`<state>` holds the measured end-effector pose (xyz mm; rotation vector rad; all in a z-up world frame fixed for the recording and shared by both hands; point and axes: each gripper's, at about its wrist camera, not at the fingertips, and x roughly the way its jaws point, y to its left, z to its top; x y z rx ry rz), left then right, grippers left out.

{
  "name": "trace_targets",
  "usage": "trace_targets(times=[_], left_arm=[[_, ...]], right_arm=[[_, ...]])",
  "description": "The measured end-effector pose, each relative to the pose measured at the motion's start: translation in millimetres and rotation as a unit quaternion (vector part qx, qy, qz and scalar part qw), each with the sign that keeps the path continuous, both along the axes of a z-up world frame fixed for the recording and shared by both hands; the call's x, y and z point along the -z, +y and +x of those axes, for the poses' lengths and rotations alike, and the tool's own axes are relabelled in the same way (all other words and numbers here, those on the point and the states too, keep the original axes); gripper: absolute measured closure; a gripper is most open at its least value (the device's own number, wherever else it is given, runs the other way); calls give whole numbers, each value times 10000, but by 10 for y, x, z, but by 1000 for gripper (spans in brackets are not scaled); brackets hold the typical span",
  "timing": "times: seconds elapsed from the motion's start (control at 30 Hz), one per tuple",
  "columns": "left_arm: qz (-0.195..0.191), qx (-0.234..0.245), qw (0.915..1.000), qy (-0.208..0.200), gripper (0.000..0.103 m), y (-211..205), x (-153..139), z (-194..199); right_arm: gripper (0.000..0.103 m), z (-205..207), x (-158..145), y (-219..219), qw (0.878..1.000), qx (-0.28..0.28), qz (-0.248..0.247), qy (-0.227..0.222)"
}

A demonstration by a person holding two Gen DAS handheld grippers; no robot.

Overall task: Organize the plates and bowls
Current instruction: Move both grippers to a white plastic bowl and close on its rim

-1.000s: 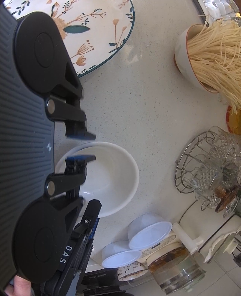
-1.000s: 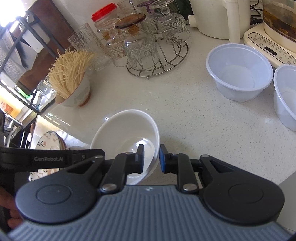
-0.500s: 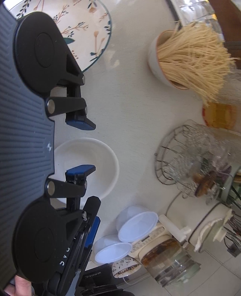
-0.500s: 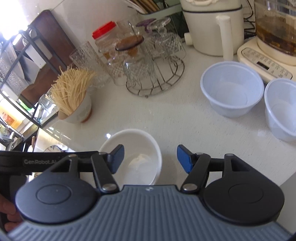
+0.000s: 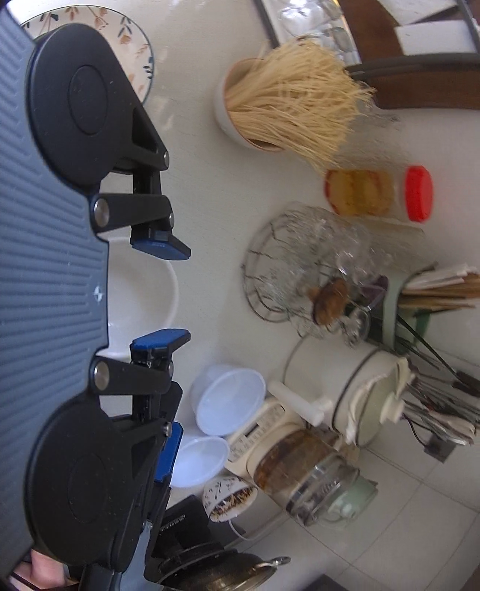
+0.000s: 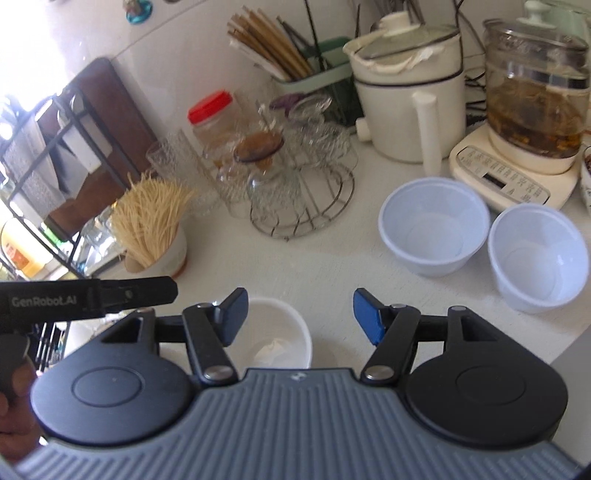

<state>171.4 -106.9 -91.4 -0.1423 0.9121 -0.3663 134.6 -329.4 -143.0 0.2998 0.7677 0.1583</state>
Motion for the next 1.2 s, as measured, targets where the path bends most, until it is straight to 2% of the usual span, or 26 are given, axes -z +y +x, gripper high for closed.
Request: trace_targets(times=[0.33, 0.63, 0.93, 1.2], left_arm=[[-74, 208, 9997, -135, 56, -322, -44, -56], [-200, 392, 9990, -66, 56, -833, 61, -23], [-237, 432, 9988, -25, 56, -1267, 166, 75], [-259, 483, 9983, 177, 56, -1593, 397, 300]], right_arm=[[37, -66, -138, -256, 9995, 155, -113, -236], [37, -132, -175, -778, 9978, 534, -222, -311], [37, -138, -86, -1315, 9955, 868, -288, -254], [37, -62, 78, -1683, 9919, 1241, -239, -144]])
